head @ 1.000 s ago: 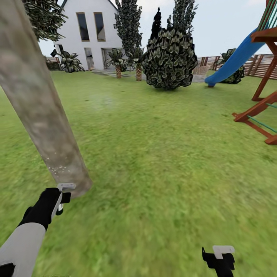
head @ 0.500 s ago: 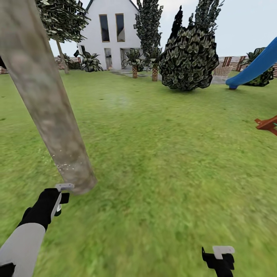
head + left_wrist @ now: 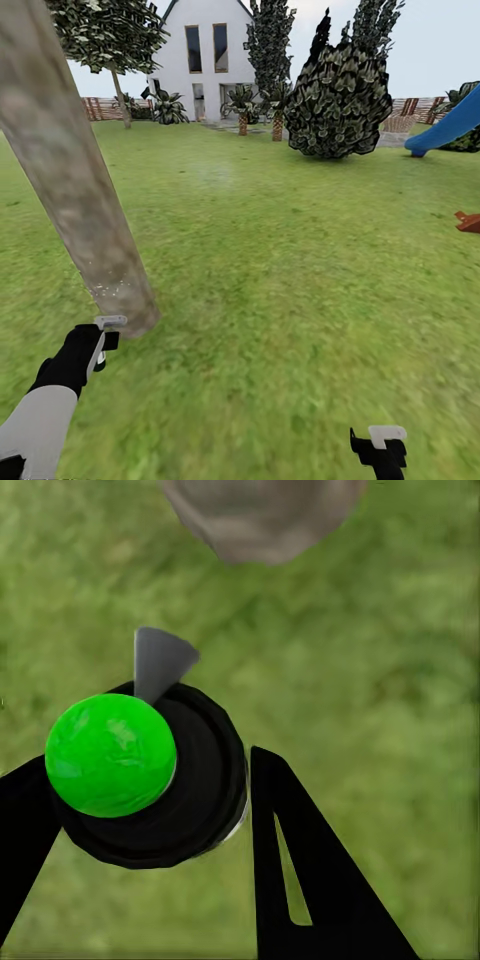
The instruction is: In the garden, pick up the pesticide atomizer on the floor and spray pesticide onto both trees until each tree trunk is fully covered.
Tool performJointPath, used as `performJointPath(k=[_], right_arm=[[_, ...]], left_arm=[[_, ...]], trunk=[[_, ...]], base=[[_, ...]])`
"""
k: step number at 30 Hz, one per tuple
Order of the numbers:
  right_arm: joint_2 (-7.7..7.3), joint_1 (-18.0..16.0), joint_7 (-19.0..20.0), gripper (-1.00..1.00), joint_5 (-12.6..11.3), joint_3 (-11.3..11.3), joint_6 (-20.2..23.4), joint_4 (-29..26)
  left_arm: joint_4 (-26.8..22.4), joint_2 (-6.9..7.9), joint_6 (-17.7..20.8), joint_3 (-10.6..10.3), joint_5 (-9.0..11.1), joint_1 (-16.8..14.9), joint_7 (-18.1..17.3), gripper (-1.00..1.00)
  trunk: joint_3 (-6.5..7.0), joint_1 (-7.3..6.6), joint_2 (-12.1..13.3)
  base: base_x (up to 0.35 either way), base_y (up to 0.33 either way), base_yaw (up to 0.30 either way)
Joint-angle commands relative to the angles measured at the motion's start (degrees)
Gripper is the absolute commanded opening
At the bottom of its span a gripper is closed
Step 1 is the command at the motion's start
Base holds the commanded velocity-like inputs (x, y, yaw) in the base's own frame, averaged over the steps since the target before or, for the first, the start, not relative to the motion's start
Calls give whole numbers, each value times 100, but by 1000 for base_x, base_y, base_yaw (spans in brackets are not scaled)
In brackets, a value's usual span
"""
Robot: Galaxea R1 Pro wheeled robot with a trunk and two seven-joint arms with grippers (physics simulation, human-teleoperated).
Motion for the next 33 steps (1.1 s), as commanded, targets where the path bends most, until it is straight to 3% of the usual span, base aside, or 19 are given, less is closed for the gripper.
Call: performJointPath(k=[1,8,13,18,27,33], right_arm=[[-1,-4,-27,100,61,-32,-19,10],[-2,-2,-25,100,61,-32,-19,10],[-2,-3,-19,100,61,-32,-19,10],[-15,0,-26,100,61,-32,-19,10],[-20,1,-27,100,61,-32,-16,10],[-13,1,-27,100,61,-32,-15,10]], left_arm=[[-11,19,40,3,-9,-24,-10,-100],[-64,124,255,1,-26,-304,-45,-100],[-285,121,949,-37,-22,-795,-50,-100],[-291,97,989,-56,-23,-1066,-45,-100],[-316,63,943,-74,-37,-1040,-35,-100],[-318,172,959,-38,-74,-1040,-9,-100]], trunk=[[-5,1,-2],[-5,1,-2],[-5,1,-2],[-5,1,-2],[-5,1,-2],[-5,1,-2]], base=[[222,-194,274],[190,-50,276],[4,0,277],[0,0,162],[159,0,2],[113,51,16]])
